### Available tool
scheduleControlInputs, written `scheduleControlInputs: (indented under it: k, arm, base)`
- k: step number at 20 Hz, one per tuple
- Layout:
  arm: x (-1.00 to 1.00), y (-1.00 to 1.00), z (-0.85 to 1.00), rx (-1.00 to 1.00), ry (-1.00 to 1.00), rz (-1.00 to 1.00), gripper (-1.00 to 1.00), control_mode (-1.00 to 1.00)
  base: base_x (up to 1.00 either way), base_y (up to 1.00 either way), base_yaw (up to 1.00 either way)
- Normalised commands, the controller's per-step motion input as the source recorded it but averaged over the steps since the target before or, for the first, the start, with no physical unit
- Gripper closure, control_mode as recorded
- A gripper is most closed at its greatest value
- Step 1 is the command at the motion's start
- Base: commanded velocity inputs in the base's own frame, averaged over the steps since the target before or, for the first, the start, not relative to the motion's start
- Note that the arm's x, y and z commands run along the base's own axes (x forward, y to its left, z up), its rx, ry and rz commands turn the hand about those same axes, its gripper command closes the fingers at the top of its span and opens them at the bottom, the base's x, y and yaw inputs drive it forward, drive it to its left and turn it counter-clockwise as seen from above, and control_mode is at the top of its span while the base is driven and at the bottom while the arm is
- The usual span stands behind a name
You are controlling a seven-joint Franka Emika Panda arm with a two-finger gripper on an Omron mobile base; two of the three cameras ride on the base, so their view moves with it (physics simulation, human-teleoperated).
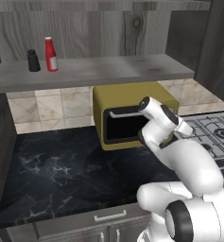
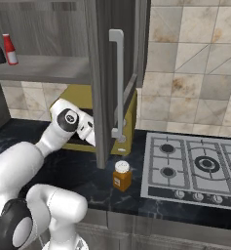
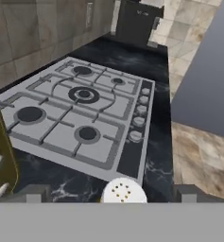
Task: Collect the turmeric, ketchup, and shaker from the cabinet and place them next to the stove.
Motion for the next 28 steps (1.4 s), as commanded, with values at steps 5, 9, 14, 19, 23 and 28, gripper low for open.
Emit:
scheduleControlInputs:
  k: [5,9,14,19,23,28]
  arm:
    - [-0.04,0.91,0.66,-0.14,0.00,0.18,-1.00,-1.00]
    - [-0.01,0.72,1.00,-0.14,0.00,0.25,-1.00,-1.00]
    - [0.00,0.66,0.83,-0.08,0.03,0.33,-1.00,-1.00]
    - [0.00,0.73,0.63,-0.04,0.08,0.44,-1.00,-1.00]
    - [0.00,0.76,0.52,0.00,0.09,0.50,-1.00,-1.00]
    - [0.00,0.87,0.20,0.00,0.01,0.46,-1.00,-1.00]
  base:
    - [0.00,0.00,0.00]
    - [0.00,0.00,0.00]
    - [0.00,0.00,0.00]
    - [0.00,0.00,0.00]
    - [0.00,0.00,0.00]
    - [0.00,0.00,0.00]
